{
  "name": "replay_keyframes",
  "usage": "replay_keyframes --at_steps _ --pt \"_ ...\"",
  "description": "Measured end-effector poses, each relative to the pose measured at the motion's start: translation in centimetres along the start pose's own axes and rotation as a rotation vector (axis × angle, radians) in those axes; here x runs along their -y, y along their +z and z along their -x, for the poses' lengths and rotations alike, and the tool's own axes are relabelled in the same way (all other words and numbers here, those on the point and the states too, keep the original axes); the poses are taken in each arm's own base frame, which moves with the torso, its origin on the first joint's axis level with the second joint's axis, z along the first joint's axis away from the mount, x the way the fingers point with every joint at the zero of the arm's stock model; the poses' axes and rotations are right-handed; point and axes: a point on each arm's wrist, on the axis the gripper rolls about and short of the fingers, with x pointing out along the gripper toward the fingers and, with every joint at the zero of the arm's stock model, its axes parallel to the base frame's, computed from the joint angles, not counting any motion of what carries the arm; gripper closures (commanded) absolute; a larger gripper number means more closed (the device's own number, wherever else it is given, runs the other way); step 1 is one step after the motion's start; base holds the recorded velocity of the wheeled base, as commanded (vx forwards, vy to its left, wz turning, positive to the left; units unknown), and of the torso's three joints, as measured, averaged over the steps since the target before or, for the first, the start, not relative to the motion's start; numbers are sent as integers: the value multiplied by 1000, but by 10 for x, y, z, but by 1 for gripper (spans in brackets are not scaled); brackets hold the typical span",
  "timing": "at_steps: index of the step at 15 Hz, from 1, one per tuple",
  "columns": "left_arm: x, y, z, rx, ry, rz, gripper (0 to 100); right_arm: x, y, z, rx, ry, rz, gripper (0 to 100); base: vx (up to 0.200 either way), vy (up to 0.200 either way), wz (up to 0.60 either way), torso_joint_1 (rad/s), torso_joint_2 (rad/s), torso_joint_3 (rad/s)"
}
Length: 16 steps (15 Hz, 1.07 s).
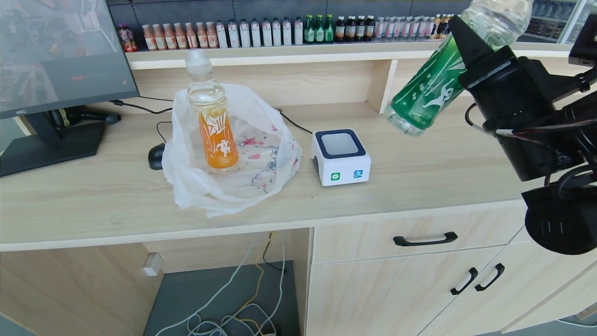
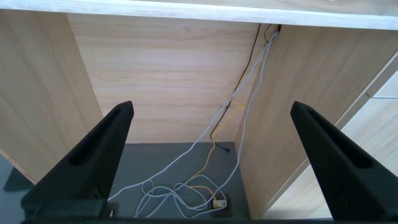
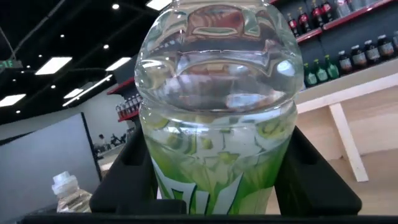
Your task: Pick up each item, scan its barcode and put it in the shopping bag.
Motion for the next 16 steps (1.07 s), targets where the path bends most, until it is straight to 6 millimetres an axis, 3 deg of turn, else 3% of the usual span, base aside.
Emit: replay_keyframes --at_steps 6,16 --pt "0 0 0 0 0 0 0 14 -44 -18 31 -145 -175 100 0 0 0 0 0 0" --pt "0 0 0 0 0 0 0 -9 -99 -33 50 -178 -440 100 0 0 0 0 0 0"
